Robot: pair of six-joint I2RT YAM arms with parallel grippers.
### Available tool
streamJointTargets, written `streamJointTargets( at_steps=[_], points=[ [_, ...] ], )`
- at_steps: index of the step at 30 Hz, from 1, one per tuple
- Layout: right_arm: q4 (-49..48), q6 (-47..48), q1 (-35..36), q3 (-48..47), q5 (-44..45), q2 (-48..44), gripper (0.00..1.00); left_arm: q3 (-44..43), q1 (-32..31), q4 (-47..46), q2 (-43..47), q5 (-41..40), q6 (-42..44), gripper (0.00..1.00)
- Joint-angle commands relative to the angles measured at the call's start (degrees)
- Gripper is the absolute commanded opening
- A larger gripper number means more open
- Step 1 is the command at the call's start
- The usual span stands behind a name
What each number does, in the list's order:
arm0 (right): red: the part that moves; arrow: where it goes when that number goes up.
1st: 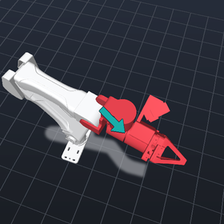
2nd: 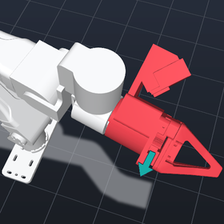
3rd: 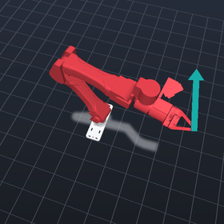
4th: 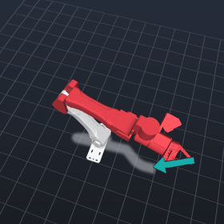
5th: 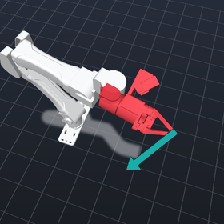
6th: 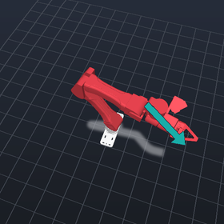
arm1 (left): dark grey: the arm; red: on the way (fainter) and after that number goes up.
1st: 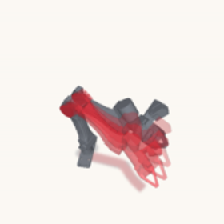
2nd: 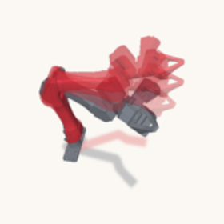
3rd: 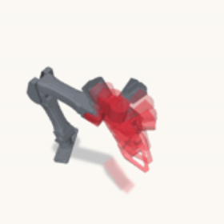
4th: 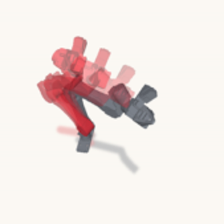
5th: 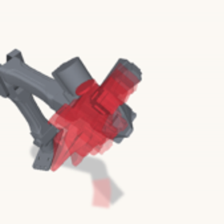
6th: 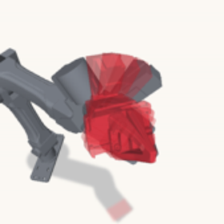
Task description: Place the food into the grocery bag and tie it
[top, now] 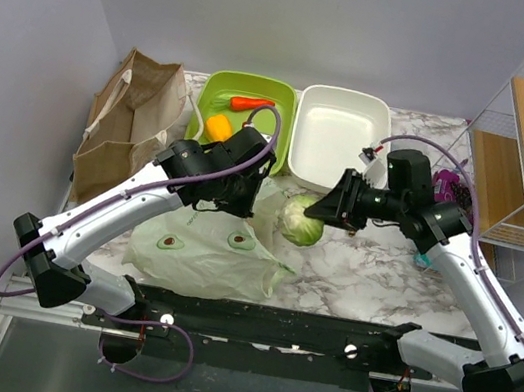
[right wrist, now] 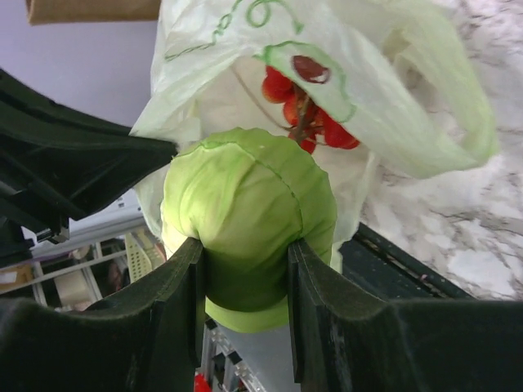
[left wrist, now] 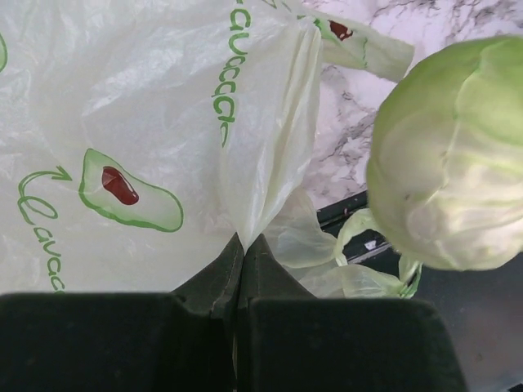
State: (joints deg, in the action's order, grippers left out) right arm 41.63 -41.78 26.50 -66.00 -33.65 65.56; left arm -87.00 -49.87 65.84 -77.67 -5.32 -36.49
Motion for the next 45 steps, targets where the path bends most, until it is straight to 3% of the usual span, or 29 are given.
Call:
streamJointTargets(
  at_steps=[1,7,19,30,34,42,45],
  points=[
    [-6.32,-6.58,5.88,1.01,1.75,0.56,0.0,-2.37,0.3,-1.46,0.74,3.0,-1.2,0.0],
    [-16.83,-11.45,18.52,3.03,9.82,6.95,0.01,-5.48,0.3,0.86,-0.67,3.59,0.04,0.0],
    [-38.26,-17.69,18.87,8.85,11.86,11.01,0.01,-2.18,0.31,8.03,-1.08,1.37,-6.46,0.0],
    [-61.9,-33.04,18.89,14.9,12.64,19.71,0.01,5.18,1.62,5.79,5.75,0.27,-13.16,0.0],
    [-62.94,-32.81,18.9,11.87,14.43,23.43,0.01,9.02,2.95,2.31,9.32,0.83,-13.25,0.0],
    [-61.57,-35.24,19.98,9.7,19.67,28.64,0.1,13.11,6.88,-3.47,12.47,3.12,-12.25,0.0],
    [-61.99,-36.62,20.47,9.38,20.48,29.39,0.28,13.55,8.19,-4.44,12.81,4.13,-11.09,0.0]
  ],
)
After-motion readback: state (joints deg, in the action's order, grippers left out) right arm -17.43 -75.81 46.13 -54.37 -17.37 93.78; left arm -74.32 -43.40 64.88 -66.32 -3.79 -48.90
